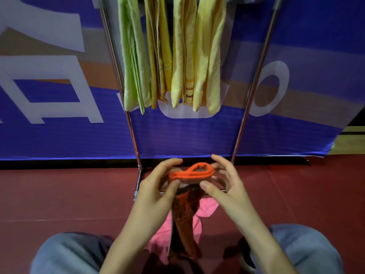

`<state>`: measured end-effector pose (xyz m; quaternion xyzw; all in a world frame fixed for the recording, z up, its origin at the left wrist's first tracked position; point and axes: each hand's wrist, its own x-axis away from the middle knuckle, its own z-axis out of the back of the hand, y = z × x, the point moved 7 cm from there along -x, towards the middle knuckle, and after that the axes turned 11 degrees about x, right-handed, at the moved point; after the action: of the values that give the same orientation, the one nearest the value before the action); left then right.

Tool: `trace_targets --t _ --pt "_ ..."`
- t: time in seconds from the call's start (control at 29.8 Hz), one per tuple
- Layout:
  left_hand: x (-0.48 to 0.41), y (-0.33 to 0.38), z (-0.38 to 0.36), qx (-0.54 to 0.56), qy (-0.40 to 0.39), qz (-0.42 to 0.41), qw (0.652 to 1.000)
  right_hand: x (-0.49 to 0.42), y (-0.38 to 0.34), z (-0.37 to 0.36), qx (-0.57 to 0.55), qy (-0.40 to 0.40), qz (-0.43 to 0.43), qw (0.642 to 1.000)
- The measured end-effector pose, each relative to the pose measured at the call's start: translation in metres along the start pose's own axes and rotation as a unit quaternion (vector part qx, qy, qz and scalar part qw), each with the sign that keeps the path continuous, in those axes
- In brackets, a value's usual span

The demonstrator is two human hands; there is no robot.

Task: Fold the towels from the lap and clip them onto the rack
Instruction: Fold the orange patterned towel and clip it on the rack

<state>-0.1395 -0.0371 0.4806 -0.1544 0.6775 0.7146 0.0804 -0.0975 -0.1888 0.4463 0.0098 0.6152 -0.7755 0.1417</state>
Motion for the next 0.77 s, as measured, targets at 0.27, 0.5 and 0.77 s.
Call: trace_targets --t 0.27,0.5,0.77 --pt "-0.018 0.011 0.01 -0.038 -0.048 0.039 0.997 -0.014 -0.023 -0.007 -0.037 -0.066 0.035 0.996" --pt "-0.044 0.029 0.001 -0.192 -0.179 0.068 0.963 -0.018 -0.033 -0.019 -0.019 -0.111 0.044 0.993" --pt "-0.047 0.04 0.002 -0.188 -0.118 0.037 0.974 0.002 -0.006 -0.03 -0.06 -0.188 -0.021 0.98"
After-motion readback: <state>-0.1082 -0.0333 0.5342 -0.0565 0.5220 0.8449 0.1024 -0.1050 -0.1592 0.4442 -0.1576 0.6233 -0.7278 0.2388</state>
